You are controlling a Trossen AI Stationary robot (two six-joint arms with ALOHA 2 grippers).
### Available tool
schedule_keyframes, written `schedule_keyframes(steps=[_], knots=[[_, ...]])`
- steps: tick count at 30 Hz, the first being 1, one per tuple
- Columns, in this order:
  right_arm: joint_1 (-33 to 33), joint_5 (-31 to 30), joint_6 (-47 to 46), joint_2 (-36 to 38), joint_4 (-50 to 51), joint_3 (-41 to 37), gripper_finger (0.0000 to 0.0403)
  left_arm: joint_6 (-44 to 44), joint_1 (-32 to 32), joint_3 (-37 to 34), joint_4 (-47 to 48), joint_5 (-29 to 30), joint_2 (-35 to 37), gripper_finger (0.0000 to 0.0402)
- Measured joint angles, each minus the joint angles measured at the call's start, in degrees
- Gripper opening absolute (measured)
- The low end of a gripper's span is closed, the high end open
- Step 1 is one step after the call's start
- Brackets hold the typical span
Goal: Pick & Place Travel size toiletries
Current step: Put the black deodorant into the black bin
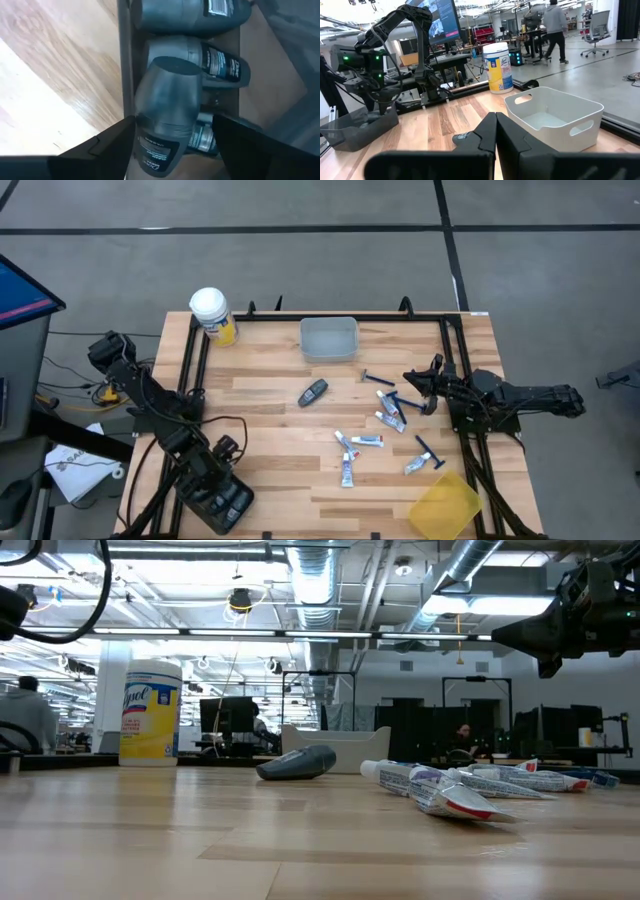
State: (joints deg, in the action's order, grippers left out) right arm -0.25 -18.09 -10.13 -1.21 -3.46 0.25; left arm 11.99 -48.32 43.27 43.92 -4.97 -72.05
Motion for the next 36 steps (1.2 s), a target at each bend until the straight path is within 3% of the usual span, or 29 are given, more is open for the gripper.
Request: schedule_keyframes(steps=[6,11,14,18,22,28,36], knots=[[0.0,0.0,0.0,0.0,0.0,0.0,0.0000,4.8,2.0,3.7,-0.6,0.5,0.0,0.0265],[0.0,0.0,0.0,0.0,0.0,0.0,0.0000,4.9,5.7,9.6,-6.1,4.8,0.0,0.0255],[0.0,0.0,0.0,0.0,0.0,0.0,0.0000,5.0,9.6,12.4,-11.5,12.2,0.0,0.0249],[0.0,0.0,0.0,0.0,0.0,0.0,0.0000,5.0,17.2,14.0,-18.2,28.0,0.0,0.0243],[0.0,0.0,0.0,0.0,0.0,0.0,0.0000,5.0,27.7,14.2,-23.3,35.6,-0.6,0.0242],[0.0,0.0,0.0,0.0,0.0,0.0,0.0000,4.7,40.6,14.2,-31.8,35.0,-7.1,0.0242],[0.0,0.0,0.0,0.0,0.0,0.0,0.0000,5.3,46.4,14.1,-36.4,34.6,-18.9,0.0242]])
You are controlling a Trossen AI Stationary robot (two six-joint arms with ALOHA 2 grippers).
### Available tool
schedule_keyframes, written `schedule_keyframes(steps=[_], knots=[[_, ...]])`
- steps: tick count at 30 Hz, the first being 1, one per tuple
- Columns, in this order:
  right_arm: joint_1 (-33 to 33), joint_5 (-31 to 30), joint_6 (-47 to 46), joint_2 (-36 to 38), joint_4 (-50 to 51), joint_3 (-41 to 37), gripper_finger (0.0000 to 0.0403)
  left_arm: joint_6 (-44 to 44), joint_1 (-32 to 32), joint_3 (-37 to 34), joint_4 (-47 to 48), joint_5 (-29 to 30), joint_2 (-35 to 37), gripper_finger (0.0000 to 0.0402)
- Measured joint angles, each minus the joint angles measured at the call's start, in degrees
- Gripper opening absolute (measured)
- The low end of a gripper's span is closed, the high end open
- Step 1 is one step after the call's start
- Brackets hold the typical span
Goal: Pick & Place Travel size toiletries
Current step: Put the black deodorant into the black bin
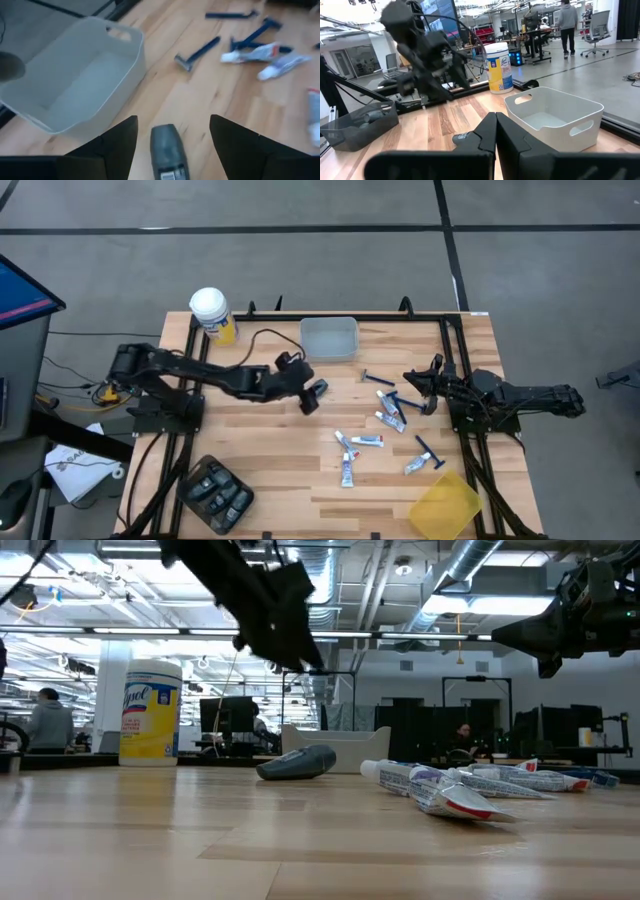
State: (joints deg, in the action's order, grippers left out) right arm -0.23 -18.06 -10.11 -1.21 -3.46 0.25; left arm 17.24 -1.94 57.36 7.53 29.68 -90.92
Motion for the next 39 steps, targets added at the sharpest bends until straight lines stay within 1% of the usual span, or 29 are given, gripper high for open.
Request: schedule_keyframes(steps=[3,6,11,15,18,23,27,31,37,39], knots=[[0.0,0.0,0.0,0.0,0.0,0.0,0.0000,0.2,0.6,0.0,-2.7,0.0,-3.8,0.0242],[0.0,0.0,0.0,0.0,0.0,0.0,0.0000,2.2,0.9,0.1,-6.4,0.1,-7.6,0.0242],[0.0,0.0,0.0,0.0,0.0,0.0,0.0000,5.5,0.9,0.0,-6.7,0.3,-12.9,0.0242],[0.0,0.0,0.0,0.0,0.0,0.0,0.0000,6.0,0.8,0.0,-6.8,0.1,-16.1,0.0242],[0.0,0.0,0.0,0.0,0.0,0.0,0.0000,6.2,0.8,0.0,-6.9,-1.2,-17.6,0.0242],[0.0,0.0,0.1,0.0,0.0,0.0,0.0000,6.2,0.8,0.0,-6.9,-3.6,-20.0,0.0241],[0.0,0.0,0.2,0.0,0.0,0.0,0.0000,6.4,0.7,0.2,-7.4,-6.6,-21.0,0.0231],[0.0,0.0,0.2,0.0,0.0,0.0,0.0000,6.4,0.5,0.2,-7.2,-6.8,-20.7,0.0210],[0.0,0.0,0.2,0.0,0.0,0.0,0.0000,6.3,0.4,0.0,-6.3,-7.3,-19.9,0.0212],[0.0,0.0,0.2,0.0,0.0,0.0,0.0000,6.1,0.3,-0.2,-5.4,-8.3,-19.0,0.0212]])
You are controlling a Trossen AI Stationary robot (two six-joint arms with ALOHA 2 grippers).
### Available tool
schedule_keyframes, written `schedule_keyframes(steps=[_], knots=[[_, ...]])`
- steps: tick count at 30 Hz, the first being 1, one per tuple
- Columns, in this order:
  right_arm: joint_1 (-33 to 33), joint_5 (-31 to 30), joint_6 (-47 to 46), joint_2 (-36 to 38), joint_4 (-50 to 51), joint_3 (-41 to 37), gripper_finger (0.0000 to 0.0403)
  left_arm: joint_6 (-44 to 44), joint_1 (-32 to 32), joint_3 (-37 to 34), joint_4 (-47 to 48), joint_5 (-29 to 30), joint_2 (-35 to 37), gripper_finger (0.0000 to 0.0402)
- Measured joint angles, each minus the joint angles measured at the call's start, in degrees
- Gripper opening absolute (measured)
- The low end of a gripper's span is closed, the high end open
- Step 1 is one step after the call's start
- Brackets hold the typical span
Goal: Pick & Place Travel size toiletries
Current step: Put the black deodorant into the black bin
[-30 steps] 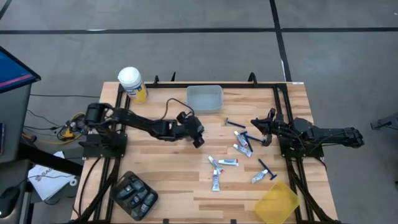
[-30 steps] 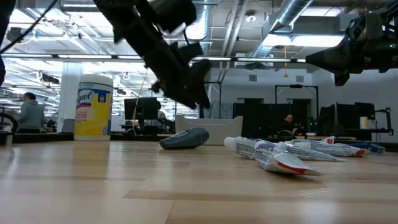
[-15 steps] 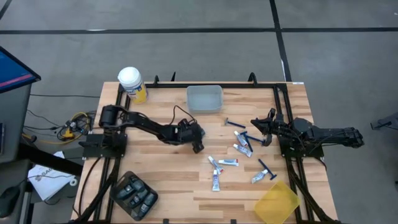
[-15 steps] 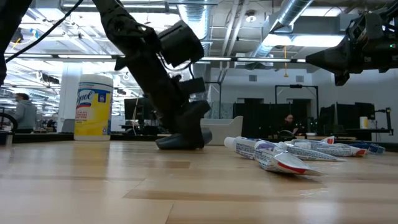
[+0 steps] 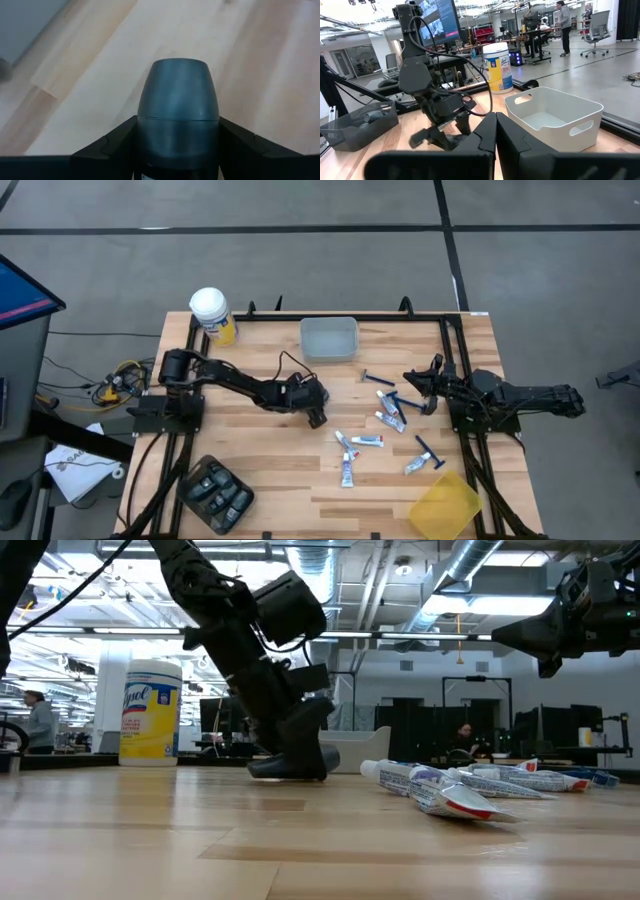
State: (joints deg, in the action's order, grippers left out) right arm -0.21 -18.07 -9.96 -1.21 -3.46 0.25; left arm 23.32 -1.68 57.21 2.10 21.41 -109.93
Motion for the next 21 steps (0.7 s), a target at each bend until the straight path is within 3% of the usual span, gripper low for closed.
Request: schedule_keyframes(steps=[6,10,16,21], knots=[[0.0,0.0,-0.1,0.0,0.0,0.0,0.0000,-0.1,-1.0,0.1,2.5,-7.3,8.1,0.0208],[0.0,0.0,-0.1,0.0,0.0,0.0,0.0000,-1.8,-3.8,0.1,10.7,-12.7,16.9,0.0216],[0.0,0.0,-0.1,0.0,0.0,0.0,0.0000,-3.1,-11.0,0.1,23.6,-18.2,30.6,0.0211],[0.0,0.0,-0.1,-0.1,0.0,0.0,0.0000,-3.1,-20.4,0.1,27.5,-19.1,39.4,0.0219]])
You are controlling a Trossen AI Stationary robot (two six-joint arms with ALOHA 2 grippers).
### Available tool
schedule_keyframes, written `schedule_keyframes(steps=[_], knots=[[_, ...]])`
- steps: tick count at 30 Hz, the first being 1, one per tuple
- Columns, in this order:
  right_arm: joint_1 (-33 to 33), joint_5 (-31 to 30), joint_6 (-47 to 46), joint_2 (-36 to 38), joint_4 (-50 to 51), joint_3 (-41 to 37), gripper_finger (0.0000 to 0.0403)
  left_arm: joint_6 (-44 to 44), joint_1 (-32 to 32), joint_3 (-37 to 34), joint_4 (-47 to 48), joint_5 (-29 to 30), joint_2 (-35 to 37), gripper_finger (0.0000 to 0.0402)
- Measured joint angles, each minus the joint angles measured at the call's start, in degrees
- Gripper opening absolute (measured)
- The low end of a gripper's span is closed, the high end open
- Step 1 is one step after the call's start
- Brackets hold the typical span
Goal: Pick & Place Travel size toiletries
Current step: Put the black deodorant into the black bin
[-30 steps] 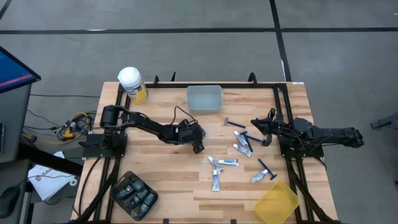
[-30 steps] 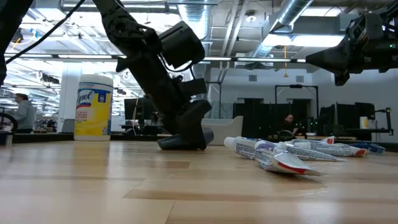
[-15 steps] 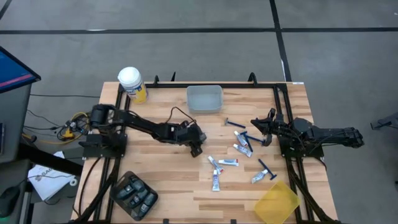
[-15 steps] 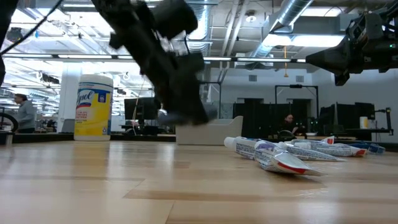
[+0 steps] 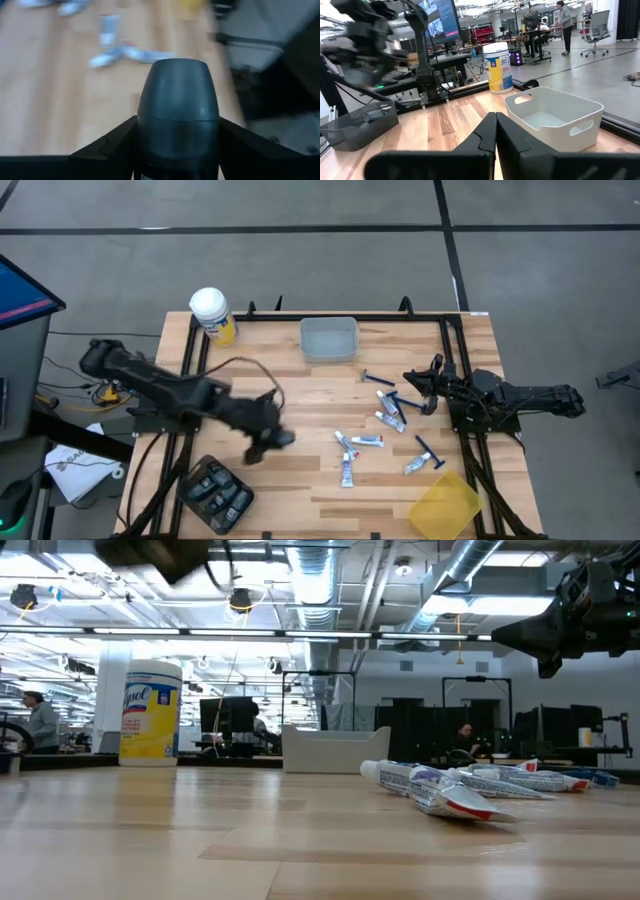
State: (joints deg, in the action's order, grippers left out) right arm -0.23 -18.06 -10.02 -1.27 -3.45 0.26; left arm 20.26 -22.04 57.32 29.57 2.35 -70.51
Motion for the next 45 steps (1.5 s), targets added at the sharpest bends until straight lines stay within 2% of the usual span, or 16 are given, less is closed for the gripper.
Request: schedule_keyframes(steps=[5,11,18,26,33,38,45], knots=[[0.0,0.0,0.1,-0.3,0.0,0.0,0.0000,-0.1,-10.6,0.0,2.0,2.2,3.4,0.0217],[0.0,0.0,-0.1,-0.3,0.0,0.0,0.0000,3.2,-20.9,0.0,3.6,2.2,1.0,0.0215],[0.0,0.0,-0.1,-0.3,0.0,0.0,0.0000,9.0,-28.5,0.0,5.8,2.0,-5.4,0.0215],[0.0,0.0,-0.1,-0.3,0.0,0.0,0.0000,14.9,-35.4,0.0,5.9,-3.8,-11.2,0.0223],[0.0,0.0,-0.1,-0.3,0.0,0.0,0.0000,16.0,-38.4,0.0,6.9,-3.7,-13.7,0.0213],[0.0,0.0,-0.1,-0.3,0.0,0.0,0.0000,16.0,-38.4,0.0,8.5,-3.3,-15.6,0.0223],[0.0,0.0,-2.0,-0.3,0.0,0.0,0.0000,16.0,-38.3,-0.3,8.7,-2.8,-16.5,0.0214]])
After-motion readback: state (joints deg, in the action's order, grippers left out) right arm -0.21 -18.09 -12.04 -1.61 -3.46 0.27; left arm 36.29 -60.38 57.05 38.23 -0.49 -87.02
